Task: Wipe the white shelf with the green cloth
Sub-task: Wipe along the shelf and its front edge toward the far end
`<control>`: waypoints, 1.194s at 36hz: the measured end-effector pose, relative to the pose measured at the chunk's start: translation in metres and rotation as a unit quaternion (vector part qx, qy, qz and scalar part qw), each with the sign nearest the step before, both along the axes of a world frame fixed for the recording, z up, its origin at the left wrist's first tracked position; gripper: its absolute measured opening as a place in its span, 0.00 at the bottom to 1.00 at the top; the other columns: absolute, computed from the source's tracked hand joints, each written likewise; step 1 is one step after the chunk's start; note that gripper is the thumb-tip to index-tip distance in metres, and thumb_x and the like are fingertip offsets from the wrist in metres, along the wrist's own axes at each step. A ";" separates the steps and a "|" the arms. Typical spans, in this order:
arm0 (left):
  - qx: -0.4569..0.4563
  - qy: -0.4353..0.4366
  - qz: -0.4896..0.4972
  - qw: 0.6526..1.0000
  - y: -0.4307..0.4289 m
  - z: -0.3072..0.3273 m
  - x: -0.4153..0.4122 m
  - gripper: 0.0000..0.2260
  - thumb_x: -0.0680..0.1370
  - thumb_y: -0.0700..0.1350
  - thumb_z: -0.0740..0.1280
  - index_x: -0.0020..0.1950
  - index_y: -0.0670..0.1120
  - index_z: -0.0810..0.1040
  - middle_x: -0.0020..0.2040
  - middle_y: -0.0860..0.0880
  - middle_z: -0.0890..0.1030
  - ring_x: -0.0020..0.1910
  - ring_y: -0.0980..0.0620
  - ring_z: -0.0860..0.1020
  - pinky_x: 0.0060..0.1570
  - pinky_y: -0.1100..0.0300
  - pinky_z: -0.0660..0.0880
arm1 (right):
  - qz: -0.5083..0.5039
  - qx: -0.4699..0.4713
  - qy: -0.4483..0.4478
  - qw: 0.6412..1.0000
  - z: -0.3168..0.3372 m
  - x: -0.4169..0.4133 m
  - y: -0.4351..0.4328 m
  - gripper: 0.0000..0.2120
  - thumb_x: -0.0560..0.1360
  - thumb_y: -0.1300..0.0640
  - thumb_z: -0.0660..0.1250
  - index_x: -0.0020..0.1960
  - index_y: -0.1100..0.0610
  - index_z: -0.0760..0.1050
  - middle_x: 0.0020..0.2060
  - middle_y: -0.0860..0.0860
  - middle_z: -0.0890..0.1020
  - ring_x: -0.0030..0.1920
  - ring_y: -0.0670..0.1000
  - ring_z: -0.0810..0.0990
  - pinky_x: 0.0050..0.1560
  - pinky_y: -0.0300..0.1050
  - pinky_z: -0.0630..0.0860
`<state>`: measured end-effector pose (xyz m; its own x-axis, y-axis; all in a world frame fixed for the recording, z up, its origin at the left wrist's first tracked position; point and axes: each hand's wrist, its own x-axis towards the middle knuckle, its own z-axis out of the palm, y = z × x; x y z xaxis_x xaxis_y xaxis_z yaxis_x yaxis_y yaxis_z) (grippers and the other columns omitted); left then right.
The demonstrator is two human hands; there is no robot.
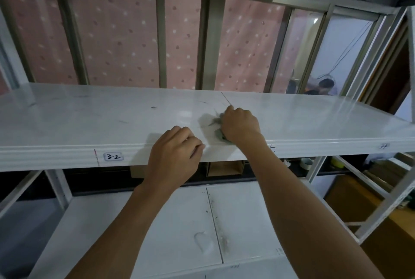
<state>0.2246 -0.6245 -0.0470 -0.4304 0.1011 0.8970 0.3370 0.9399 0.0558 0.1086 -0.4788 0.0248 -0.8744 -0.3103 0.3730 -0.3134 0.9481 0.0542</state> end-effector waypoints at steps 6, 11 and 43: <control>-0.008 -0.003 -0.010 1.000 -0.002 0.000 -0.001 0.08 0.77 0.39 0.69 0.38 0.41 0.82 0.37 0.46 0.80 0.37 0.47 0.75 0.37 0.53 0.75 | 0.102 0.029 0.008 0.994 -0.001 0.030 -0.030 0.14 0.81 0.54 0.56 0.62 0.62 0.68 0.53 0.59 0.79 0.54 0.61 0.78 0.44 0.48 0.69; -0.029 0.019 -0.020 0.999 -0.008 -0.002 0.004 0.09 0.79 0.39 0.68 0.39 0.41 0.83 0.37 0.46 0.81 0.37 0.46 0.76 0.38 0.54 0.76 | 0.173 0.032 0.045 0.983 0.001 0.047 -0.020 0.11 0.79 0.55 0.58 0.58 0.61 0.67 0.47 0.59 0.80 0.46 0.62 0.78 0.39 0.49 0.66; 0.008 0.085 0.035 0.996 -0.031 0.001 -0.011 0.16 0.79 0.39 0.68 0.31 0.41 0.75 0.29 0.48 0.74 0.31 0.48 0.70 0.31 0.55 0.70 | 0.215 0.101 0.010 0.971 0.006 -0.010 -0.033 0.12 0.79 0.57 0.59 0.61 0.60 0.65 0.44 0.58 0.78 0.41 0.60 0.74 0.39 0.50 0.69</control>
